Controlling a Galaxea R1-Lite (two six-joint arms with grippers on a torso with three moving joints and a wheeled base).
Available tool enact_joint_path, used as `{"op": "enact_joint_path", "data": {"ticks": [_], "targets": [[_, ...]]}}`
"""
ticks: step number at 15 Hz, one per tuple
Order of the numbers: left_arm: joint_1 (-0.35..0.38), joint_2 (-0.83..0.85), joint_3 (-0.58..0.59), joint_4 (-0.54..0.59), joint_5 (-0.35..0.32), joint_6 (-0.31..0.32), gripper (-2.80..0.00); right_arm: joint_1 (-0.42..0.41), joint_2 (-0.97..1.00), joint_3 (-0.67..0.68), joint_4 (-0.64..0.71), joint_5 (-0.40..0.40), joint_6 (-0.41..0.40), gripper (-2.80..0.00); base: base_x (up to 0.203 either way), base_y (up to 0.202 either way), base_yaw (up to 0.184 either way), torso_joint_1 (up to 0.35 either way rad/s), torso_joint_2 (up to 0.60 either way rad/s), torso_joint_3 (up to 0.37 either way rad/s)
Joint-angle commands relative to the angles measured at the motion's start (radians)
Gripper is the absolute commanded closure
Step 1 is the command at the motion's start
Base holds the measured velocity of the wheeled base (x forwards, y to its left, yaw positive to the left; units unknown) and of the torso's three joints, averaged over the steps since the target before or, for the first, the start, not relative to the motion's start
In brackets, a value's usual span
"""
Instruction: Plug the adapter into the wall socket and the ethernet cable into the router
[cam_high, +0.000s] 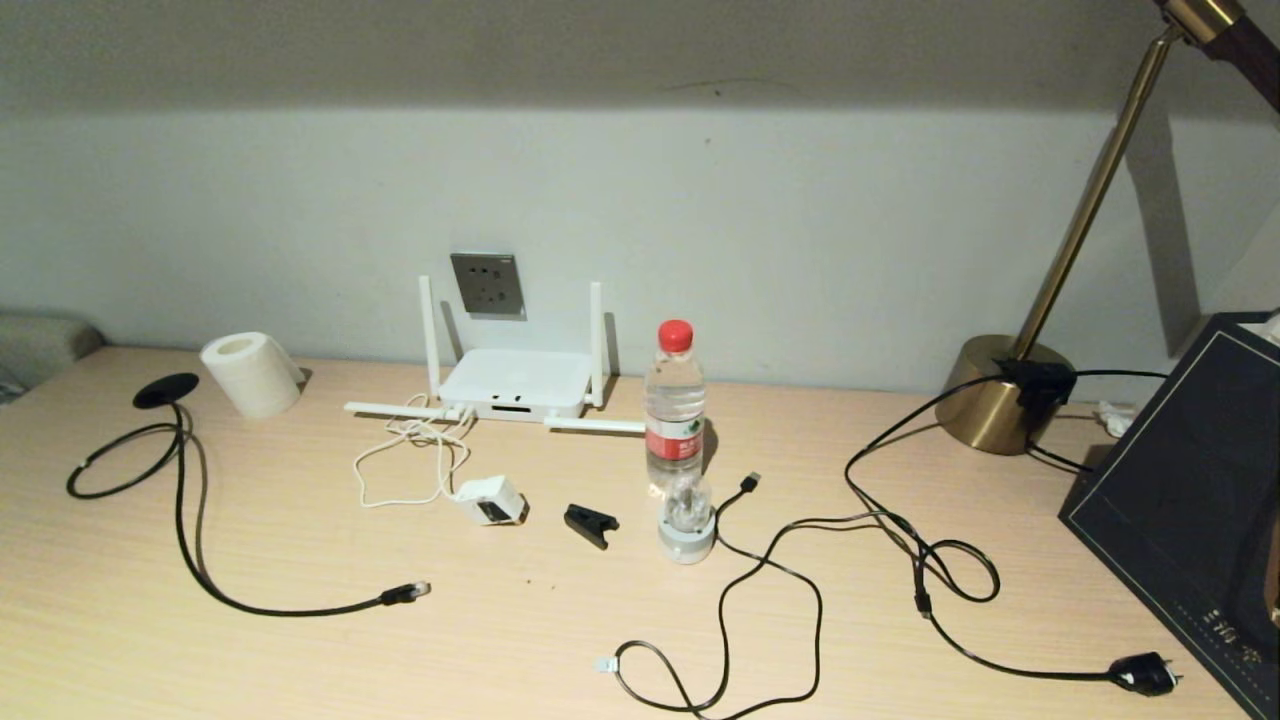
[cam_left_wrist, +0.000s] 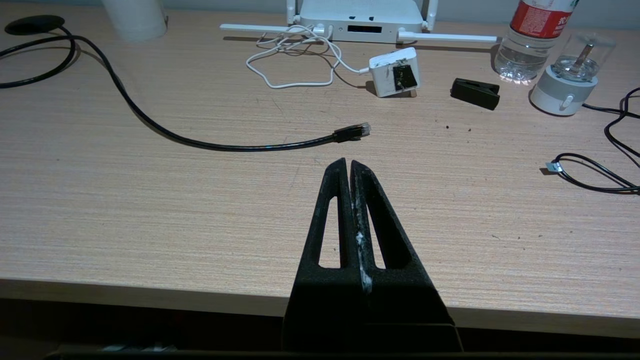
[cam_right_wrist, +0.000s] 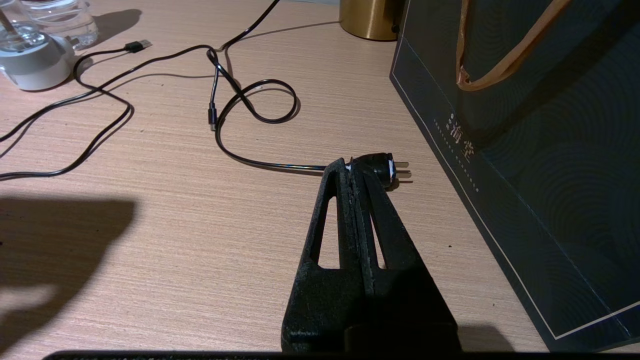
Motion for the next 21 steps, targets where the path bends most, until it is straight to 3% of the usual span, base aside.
{"op": "enact_joint_path", "data": {"ticks": [1,13,15,18,21], "targets": [[0.0,0.0,0.014,0.003,-0.003,0.018,0.0,0.0,0.0,0.0,0.001,0.001,0.0,0.0,0.0,0.0,0.0,0.0,0.0,0.0],[-0.002,0.0,0.012,0.003,-0.015,0.046,0.0,0.0,0.0,0.0,0.001,0.001,0.0,0.0,0.0,0.0,0.0,0.0,0.0,0.0],[-0.002,0.0,-0.005,-0.004,-0.03,0.166,0.0,0.0,0.0,0.0,0.001,0.001,0.0,0.0,0.0,0.0,0.0,0.0,0.0,0.0],[-0.006,0.121,-0.246,0.012,-0.127,0.243,0.0,0.0,0.0,0.0,0.001,0.001,0.0,0.0,0.0,0.0,0.0,0.0,0.0,0.0],[-0.058,0.492,-0.523,0.017,-0.187,0.296,0.0,0.0,0.0,0.0,0.001,0.001,0.0,0.0,0.0,0.0,0.0,0.0,0.0,0.0]]}}
